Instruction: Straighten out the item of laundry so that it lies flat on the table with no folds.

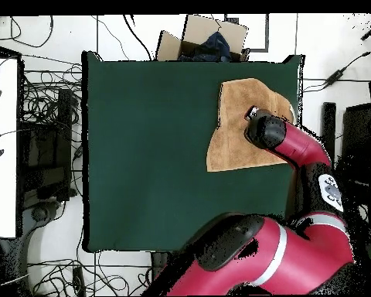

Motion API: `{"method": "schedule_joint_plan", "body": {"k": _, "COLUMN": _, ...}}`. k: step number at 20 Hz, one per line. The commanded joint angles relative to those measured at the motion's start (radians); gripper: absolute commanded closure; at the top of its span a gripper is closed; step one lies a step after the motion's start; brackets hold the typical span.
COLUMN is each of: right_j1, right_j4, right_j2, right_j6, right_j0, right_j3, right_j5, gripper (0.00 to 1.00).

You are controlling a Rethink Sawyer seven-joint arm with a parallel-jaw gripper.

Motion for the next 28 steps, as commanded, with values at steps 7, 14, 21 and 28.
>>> {"method": "schedule_joint_plan", "body": {"k": 7, "right_j1": -0.059, "right_j4": -0.064, "right_j2": 0.004, "right_j6": 0.05, "right_j0": 0.041, "right_j3": 0.118, "right_j5": 0.21, "gripper": 1.0}}
{"method": "schedule_joint_plan", "body": {"k": 14, "right_j1": -0.091, "right_j4": -0.022, "right_j2": 0.01, "right_j6": 0.172, "right_j0": 0.091, "right_j3": 0.239, "right_j5": 0.173, "gripper": 1.0}}
{"method": "schedule_joint_plan", "body": {"k": 21, "right_j1": -0.088, "right_j4": 0.037, "right_j2": 0.022, "right_j6": 0.221, "right_j0": 0.124, "right_j3": 0.275, "right_j5": 0.213, "gripper": 1.0}}
{"method": "schedule_joint_plan", "body": {"k": 28, "right_j1": -0.078, "right_j4": 0.093, "right_j2": 0.028, "right_j6": 0.256, "right_j0": 0.159, "right_j3": 0.325, "right_j5": 0.144, "gripper": 1.0}}
